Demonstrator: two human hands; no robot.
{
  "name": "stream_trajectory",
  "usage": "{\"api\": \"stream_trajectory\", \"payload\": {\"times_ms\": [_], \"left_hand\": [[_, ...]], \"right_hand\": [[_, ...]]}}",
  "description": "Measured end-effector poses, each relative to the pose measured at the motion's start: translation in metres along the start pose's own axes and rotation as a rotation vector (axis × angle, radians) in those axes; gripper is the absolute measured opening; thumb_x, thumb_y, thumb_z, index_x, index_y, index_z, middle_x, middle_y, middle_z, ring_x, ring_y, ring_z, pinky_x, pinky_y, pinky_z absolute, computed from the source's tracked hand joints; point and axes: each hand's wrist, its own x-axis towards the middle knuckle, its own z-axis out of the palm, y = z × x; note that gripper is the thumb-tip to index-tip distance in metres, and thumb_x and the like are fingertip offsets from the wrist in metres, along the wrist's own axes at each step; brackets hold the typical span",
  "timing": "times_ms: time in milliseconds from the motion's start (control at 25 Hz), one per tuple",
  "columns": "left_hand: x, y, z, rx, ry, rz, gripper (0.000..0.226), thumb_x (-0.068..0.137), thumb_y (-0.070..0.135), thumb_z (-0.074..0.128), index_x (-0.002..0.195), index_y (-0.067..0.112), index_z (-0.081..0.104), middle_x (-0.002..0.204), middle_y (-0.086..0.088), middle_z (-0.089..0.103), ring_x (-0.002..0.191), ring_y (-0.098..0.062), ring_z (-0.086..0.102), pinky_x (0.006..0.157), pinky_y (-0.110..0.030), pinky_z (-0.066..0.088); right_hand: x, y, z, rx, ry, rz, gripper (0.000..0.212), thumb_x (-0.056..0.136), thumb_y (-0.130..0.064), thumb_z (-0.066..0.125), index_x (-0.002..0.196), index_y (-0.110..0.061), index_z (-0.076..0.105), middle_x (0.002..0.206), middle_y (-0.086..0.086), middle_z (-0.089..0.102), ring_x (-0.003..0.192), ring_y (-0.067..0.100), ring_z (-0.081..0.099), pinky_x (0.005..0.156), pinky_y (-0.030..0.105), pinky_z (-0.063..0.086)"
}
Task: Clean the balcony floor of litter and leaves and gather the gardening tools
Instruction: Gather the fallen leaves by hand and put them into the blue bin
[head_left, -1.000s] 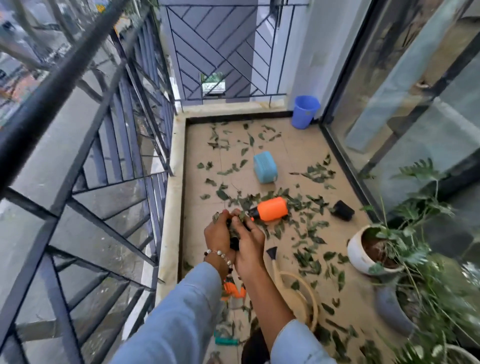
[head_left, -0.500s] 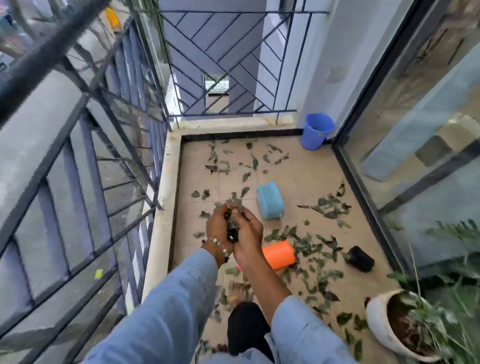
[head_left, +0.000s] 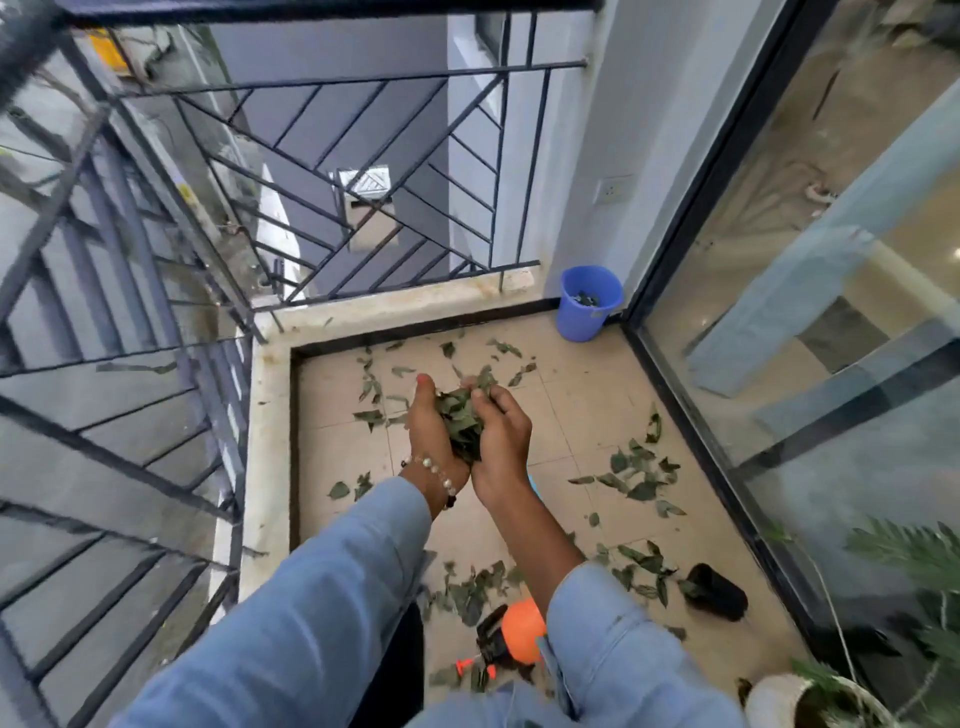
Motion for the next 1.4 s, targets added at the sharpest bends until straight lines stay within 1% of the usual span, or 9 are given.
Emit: {"api": "stream_trajectory", "payload": {"times_ms": [200,400,560,720,800,960,1160,1280,1400], "left_hand": [[0.122,0.058,0.066,0.104,-0.009,-0.069,0.054,0.101,0.046,0.030,0.093,0.006,0.065,0.079,-0.011,0.072,0.082,-0.025,0.063,0.074,-0.032,0.050],[0.230,0.120,0.135,0.208,-0.020,-0.104,0.031,0.099,0.030,0.042,0.109,0.009,0.063,0.100,-0.011,0.066,0.083,-0.024,0.065,0.073,-0.031,0.053],[0.299,0.138,0.193,0.376,-0.040,-0.131,0.026,0.097,0.021,0.046,0.102,0.008,0.067,0.103,-0.013,0.068,0.087,-0.027,0.063,0.079,-0.033,0.052],[0.368,0.134,0.255,0.506,-0.110,-0.184,0.023,0.094,0.018,0.048,0.090,0.010,0.069,0.091,-0.009,0.069,0.076,-0.023,0.065,0.068,-0.028,0.053],[0.412,0.129,0.292,0.570,-0.101,-0.188,0.023,0.093,0.020,0.049,0.086,0.011,0.069,0.087,-0.008,0.069,0.075,-0.023,0.065,0.071,-0.029,0.054],[0.509,0.106,0.367,0.617,-0.078,-0.264,0.026,0.096,0.025,0.046,0.092,0.011,0.068,0.093,-0.011,0.069,0.082,-0.026,0.065,0.075,-0.032,0.053],[0.599,0.066,0.457,0.709,-0.043,-0.357,0.030,0.097,0.030,0.045,0.089,0.012,0.067,0.090,-0.011,0.070,0.076,-0.025,0.066,0.069,-0.030,0.053],[0.643,0.043,0.496,0.769,-0.031,-0.409,0.033,0.100,0.030,0.042,0.090,0.010,0.066,0.080,-0.009,0.070,0.074,-0.025,0.065,0.065,-0.029,0.051],[0.706,0.005,0.507,0.764,-0.016,-0.438,0.036,0.100,0.033,0.039,0.100,0.009,0.066,0.092,-0.011,0.070,0.083,-0.026,0.066,0.070,-0.031,0.052]], "right_hand": [[0.132,-0.020,0.057,0.007,0.121,-0.102,0.021,0.091,-0.001,0.051,0.094,-0.010,0.069,0.092,0.014,0.069,0.086,0.029,0.066,0.078,0.039,0.057],[0.247,-0.048,0.120,0.031,0.219,-0.137,0.018,0.091,-0.002,0.051,0.092,-0.010,0.067,0.090,0.013,0.068,0.086,0.028,0.064,0.079,0.039,0.055],[0.326,-0.076,0.135,0.118,0.364,-0.128,0.019,0.092,0.000,0.048,0.103,-0.007,0.062,0.096,0.015,0.067,0.086,0.028,0.064,0.081,0.040,0.053],[0.402,-0.109,0.132,0.207,0.456,-0.175,0.020,0.091,0.004,0.046,0.104,-0.008,0.056,0.098,0.013,0.067,0.091,0.029,0.064,0.084,0.041,0.053],[0.458,-0.126,0.126,0.237,0.510,-0.195,0.021,0.090,0.004,0.047,0.100,-0.012,0.056,0.101,0.014,0.066,0.095,0.031,0.063,0.089,0.045,0.052],[0.567,-0.160,0.103,0.268,0.587,-0.180,0.029,0.090,0.004,0.047,0.095,-0.018,0.066,0.105,0.017,0.067,0.095,0.031,0.063,0.090,0.043,0.051],[0.685,-0.204,0.059,0.303,0.725,-0.069,0.017,0.085,-0.011,0.059,0.097,-0.015,0.070,0.107,0.014,0.069,0.106,0.034,0.063,0.098,0.046,0.049],[0.735,-0.218,0.032,0.335,0.719,-0.025,0.019,0.091,-0.006,0.052,0.097,-0.013,0.069,0.100,0.014,0.070,0.096,0.029,0.065,0.091,0.042,0.052],[0.788,-0.211,0.000,0.392,0.702,0.023,0.023,0.093,-0.003,0.048,0.106,-0.007,0.067,0.104,0.017,0.070,0.098,0.032,0.065,0.092,0.043,0.050]]}}
